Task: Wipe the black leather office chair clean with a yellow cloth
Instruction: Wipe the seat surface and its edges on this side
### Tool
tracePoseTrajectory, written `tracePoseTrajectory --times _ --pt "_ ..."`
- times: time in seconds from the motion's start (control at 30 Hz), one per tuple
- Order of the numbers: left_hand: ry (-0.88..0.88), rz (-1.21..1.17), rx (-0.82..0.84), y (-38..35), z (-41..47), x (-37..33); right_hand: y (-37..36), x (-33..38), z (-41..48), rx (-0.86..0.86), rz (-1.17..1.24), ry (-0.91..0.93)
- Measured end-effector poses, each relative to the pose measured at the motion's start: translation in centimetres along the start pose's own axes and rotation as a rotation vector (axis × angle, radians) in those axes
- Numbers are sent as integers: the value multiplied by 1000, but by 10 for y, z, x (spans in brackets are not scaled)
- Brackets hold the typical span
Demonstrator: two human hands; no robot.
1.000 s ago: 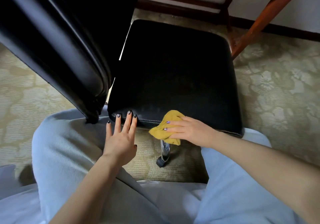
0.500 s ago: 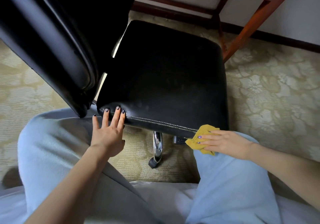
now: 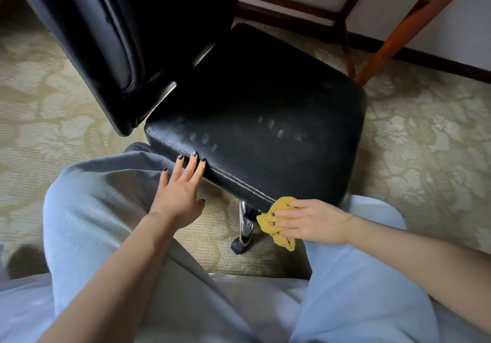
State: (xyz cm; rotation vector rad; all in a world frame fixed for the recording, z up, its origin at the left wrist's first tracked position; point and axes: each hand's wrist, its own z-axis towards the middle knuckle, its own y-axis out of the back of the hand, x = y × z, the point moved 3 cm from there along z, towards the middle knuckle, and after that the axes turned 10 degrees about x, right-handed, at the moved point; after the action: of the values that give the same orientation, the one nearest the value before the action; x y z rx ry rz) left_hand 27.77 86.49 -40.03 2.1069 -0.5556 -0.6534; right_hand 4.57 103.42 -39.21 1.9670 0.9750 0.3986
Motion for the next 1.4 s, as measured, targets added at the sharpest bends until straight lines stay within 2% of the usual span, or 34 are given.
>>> tracePoseTrajectory --times 0.2,0.5,0.77,0.87,1.07,1.4 --pt "27 -51 15 1 2 0 38 -3 46 -98 -11 -16" --pt "46 -104 28 -1 -3 1 77 -14 117 -221 58 -226" --pt "-35 -96 -26 0 -5 -4 34 16 60 -287 107 -148" --pt "-50 -62 0 -1 -4 -8 21 25 35 -342 134 -176" --pt "-94 -53 4 2 -8 -11 8 19 9 -349 197 -198" --pt "-41 -161 -97 6 -6 -16 -5 12 -16 -397 526 -503"
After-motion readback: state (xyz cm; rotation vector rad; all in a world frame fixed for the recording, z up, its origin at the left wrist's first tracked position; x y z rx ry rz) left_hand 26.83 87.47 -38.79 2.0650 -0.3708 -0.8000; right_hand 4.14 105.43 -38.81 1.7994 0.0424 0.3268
